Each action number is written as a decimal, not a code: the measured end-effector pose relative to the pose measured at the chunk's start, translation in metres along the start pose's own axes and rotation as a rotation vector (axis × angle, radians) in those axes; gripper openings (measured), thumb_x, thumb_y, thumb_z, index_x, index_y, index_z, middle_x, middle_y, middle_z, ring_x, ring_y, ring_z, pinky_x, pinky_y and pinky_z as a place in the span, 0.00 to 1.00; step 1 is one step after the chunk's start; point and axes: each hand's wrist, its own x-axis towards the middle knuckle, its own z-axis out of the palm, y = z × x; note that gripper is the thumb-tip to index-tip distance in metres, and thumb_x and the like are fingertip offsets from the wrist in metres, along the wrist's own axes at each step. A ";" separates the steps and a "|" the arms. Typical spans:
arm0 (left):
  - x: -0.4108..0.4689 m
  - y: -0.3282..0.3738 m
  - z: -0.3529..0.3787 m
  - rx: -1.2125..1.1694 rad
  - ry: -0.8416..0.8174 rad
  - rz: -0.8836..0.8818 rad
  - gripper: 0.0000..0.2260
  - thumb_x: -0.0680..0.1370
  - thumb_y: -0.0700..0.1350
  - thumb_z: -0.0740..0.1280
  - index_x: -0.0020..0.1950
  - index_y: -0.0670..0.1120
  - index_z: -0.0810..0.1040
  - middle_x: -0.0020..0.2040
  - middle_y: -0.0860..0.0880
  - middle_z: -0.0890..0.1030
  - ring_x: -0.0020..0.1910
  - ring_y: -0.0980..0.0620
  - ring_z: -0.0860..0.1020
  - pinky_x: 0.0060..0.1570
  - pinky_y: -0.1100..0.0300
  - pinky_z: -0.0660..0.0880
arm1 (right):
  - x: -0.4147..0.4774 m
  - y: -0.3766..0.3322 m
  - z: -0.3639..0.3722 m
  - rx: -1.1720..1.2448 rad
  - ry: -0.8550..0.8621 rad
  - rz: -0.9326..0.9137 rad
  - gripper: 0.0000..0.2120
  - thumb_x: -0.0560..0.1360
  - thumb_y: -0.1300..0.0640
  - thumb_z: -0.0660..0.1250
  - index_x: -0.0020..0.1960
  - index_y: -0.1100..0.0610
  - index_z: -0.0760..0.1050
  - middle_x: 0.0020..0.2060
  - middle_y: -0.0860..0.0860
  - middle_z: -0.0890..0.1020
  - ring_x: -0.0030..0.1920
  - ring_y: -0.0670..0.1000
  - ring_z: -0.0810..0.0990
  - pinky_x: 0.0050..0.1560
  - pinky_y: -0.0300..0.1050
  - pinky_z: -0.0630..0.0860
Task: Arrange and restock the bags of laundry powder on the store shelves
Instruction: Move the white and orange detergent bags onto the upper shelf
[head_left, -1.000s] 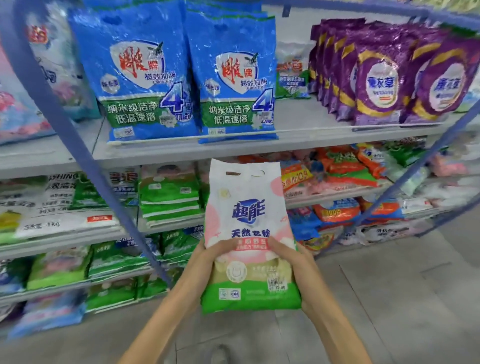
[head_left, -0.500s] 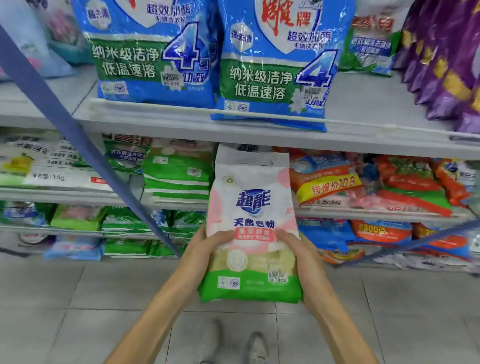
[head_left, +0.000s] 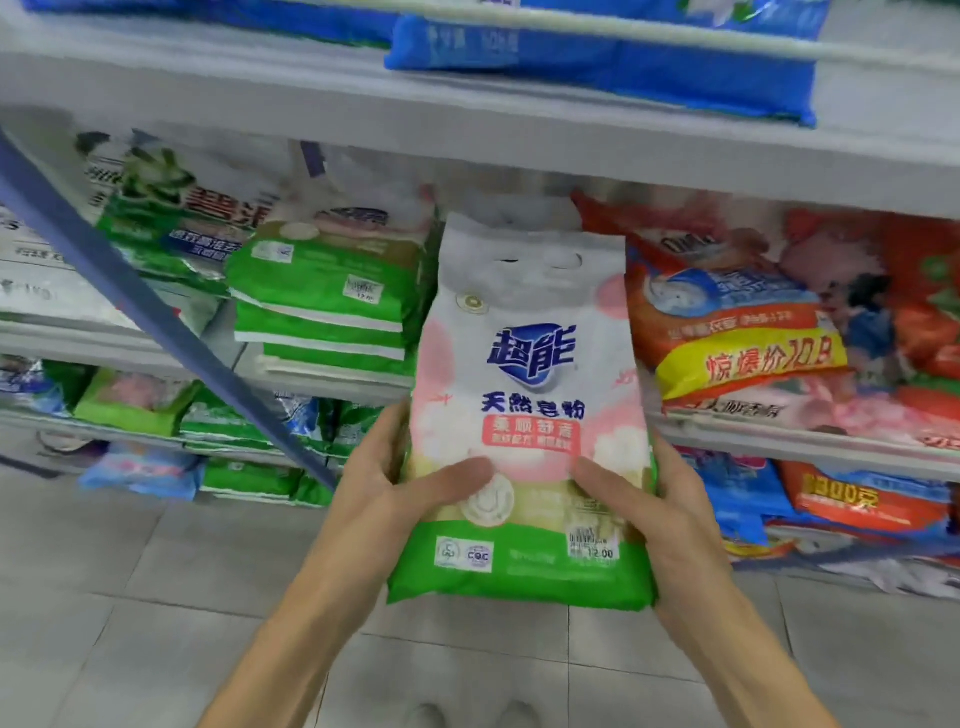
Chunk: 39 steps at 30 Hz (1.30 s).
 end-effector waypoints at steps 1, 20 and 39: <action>0.004 -0.004 -0.001 0.009 0.011 0.037 0.33 0.60 0.41 0.80 0.64 0.51 0.78 0.56 0.48 0.86 0.52 0.43 0.86 0.45 0.51 0.83 | 0.004 0.003 -0.001 0.009 -0.014 -0.020 0.23 0.63 0.61 0.76 0.58 0.53 0.80 0.50 0.53 0.88 0.48 0.55 0.88 0.42 0.46 0.85; 0.121 0.068 0.031 0.749 0.295 0.462 0.25 0.82 0.55 0.66 0.77 0.49 0.67 0.62 0.48 0.80 0.63 0.47 0.76 0.51 0.64 0.66 | 0.160 -0.067 0.037 -0.562 0.210 -0.190 0.28 0.69 0.38 0.74 0.62 0.55 0.78 0.53 0.49 0.82 0.51 0.54 0.80 0.49 0.47 0.75; 0.115 0.032 0.016 1.065 0.294 0.777 0.26 0.76 0.28 0.70 0.70 0.49 0.78 0.71 0.43 0.76 0.61 0.52 0.80 0.62 0.58 0.74 | 0.115 -0.028 0.021 -0.992 0.285 -0.626 0.19 0.80 0.50 0.69 0.71 0.47 0.75 0.53 0.49 0.87 0.52 0.56 0.82 0.50 0.46 0.74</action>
